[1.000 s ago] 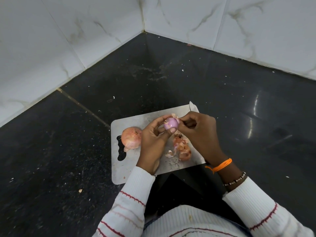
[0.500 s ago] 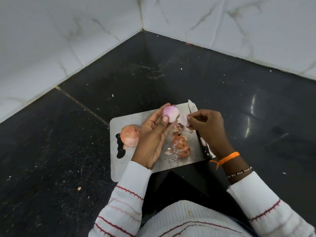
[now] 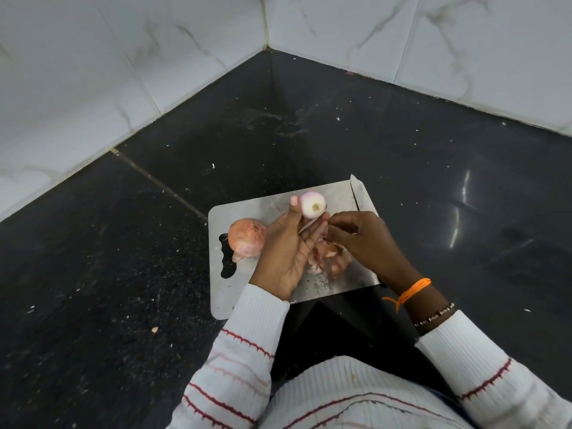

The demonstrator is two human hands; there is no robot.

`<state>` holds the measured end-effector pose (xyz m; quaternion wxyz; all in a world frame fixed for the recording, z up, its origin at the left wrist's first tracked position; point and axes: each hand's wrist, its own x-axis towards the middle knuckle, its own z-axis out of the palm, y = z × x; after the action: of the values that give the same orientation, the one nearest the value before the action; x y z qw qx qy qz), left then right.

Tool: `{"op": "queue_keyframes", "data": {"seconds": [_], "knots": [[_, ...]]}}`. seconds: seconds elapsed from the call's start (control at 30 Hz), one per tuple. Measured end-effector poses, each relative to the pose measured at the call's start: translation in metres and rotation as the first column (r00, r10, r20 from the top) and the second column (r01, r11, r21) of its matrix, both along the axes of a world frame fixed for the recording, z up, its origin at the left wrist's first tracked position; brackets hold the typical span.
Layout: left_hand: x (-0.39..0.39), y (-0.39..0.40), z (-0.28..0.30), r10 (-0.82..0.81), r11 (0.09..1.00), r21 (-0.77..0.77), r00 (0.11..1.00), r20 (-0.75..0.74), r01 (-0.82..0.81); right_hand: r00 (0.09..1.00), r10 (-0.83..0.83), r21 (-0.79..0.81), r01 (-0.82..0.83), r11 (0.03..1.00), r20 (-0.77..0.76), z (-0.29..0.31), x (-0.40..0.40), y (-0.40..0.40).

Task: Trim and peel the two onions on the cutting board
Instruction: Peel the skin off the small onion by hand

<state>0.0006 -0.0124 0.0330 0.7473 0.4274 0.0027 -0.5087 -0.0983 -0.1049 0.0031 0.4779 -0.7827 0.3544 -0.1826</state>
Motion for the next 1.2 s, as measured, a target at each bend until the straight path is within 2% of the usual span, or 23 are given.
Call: {"op": "queue_keyframes", "data": {"seconds": [0.03,0.1,0.17,0.23,0.33,0.4,0.63,0.83,0.93,1.0,1.13,1.2], "knots": [[0.000,0.000,-0.001,-0.010,1.000,-0.002,0.999,0.046,0.010,1.000,-0.007,0.001,0.007,1.000,0.010,0.001,0.000,0.001],[0.001,0.001,-0.003,-0.051,0.998,0.049,0.963,0.264,0.040,0.997,-0.056,0.007,0.055,0.998,0.062,0.002,-0.002,0.001],[0.002,0.000,-0.005,-0.112,0.987,0.157,0.855,0.506,0.037,0.990,-0.093,-0.006,0.094,0.996,0.109,0.003,-0.003,-0.003],[0.000,-0.002,-0.004,-0.131,0.979,0.204,0.787,0.603,0.006,0.987,-0.054,0.010,0.053,0.999,0.149,0.004,-0.006,-0.007],[-0.004,-0.007,-0.004,-0.129,0.972,0.233,0.748,0.651,-0.035,0.980,0.093,-0.015,-0.092,0.996,0.178,0.007,-0.008,-0.008],[-0.007,-0.010,-0.004,-0.142,0.969,0.244,0.717,0.683,-0.041,0.973,0.128,-0.053,-0.120,0.991,0.190,0.007,-0.009,-0.008],[-0.006,-0.013,-0.004,-0.160,0.960,0.275,0.718,0.678,-0.046,0.980,0.021,-0.021,-0.017,1.000,0.199,0.002,-0.010,-0.021],[-0.003,-0.011,-0.010,-0.185,0.948,0.313,0.693,0.696,-0.062,0.971,-0.150,-0.174,0.183,0.968,0.185,-0.002,0.001,-0.041],[-0.005,-0.007,-0.014,-0.212,0.942,0.330,0.662,0.719,-0.056,0.975,-0.182,-0.257,0.210,0.943,0.126,-0.011,0.012,-0.057],[-0.004,-0.004,-0.014,-0.234,0.938,0.340,0.594,0.770,-0.072,0.983,-0.179,-0.317,0.186,0.930,0.051,-0.019,0.018,-0.063],[0.003,0.002,-0.009,-0.245,0.942,0.307,0.342,0.907,-0.139,0.985,-0.168,-0.346,0.141,0.928,-0.049,-0.031,0.024,-0.067],[0.007,0.005,-0.007,-0.250,0.938,0.299,0.255,0.934,-0.178,0.987,-0.150,-0.340,0.121,0.933,-0.063,-0.030,0.024,-0.065]]}}
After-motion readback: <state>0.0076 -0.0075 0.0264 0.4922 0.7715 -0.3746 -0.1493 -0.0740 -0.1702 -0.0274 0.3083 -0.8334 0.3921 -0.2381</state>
